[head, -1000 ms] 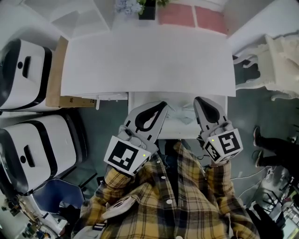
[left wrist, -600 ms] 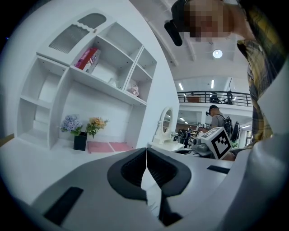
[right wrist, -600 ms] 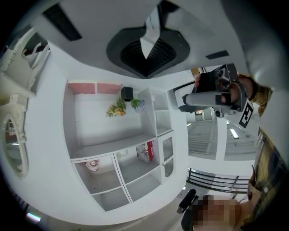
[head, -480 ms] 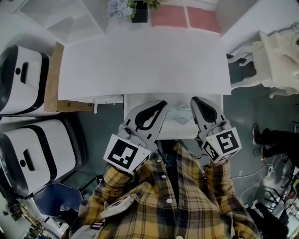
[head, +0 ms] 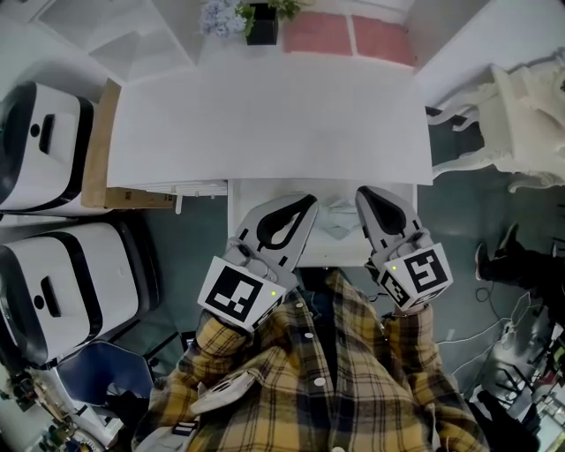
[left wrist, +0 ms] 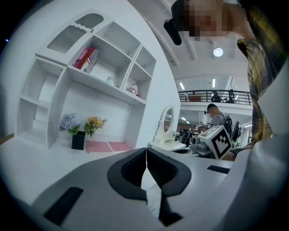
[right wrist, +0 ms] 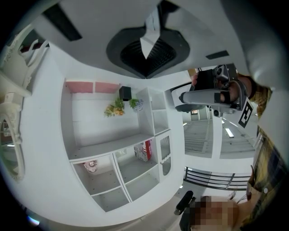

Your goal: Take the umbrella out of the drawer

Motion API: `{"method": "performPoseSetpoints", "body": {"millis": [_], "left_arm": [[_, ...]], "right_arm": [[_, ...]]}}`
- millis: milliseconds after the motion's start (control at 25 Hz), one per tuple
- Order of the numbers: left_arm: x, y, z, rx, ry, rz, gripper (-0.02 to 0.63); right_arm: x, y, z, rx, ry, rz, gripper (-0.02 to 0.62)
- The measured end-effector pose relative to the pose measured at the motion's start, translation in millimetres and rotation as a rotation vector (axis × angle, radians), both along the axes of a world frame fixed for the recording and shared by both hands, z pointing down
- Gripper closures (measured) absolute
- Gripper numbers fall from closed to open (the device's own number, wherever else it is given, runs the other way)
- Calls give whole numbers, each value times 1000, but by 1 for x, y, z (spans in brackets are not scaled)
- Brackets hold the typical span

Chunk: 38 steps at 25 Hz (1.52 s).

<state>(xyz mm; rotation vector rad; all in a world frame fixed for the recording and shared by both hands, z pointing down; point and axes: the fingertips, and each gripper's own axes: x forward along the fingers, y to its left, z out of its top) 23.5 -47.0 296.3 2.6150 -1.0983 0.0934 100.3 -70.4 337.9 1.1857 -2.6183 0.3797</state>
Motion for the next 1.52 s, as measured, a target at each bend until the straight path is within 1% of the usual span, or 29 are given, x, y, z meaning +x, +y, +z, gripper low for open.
{"method": "performPoseSetpoints", "body": {"millis": [400, 800, 1040, 1160, 1520], "left_arm": [[4, -7, 8, -12, 2, -2, 582], [0, -7, 27, -48, -14, 1, 583], [-6, -5, 51, -94, -34, -4, 583], [-8, -5, 62, -113, -30, -10, 583], [-4, 1, 91, -169, -44, 6, 583]], "right_arm": [[5, -2, 9, -15, 9, -7, 578], [-2, -4, 31, -55, 35, -47, 578], [-12, -2, 61, -101, 83, -98, 578], [-16, -1, 79, -124, 121, -125, 578], [-21, 3, 128, -189, 211, -203, 577]]}}
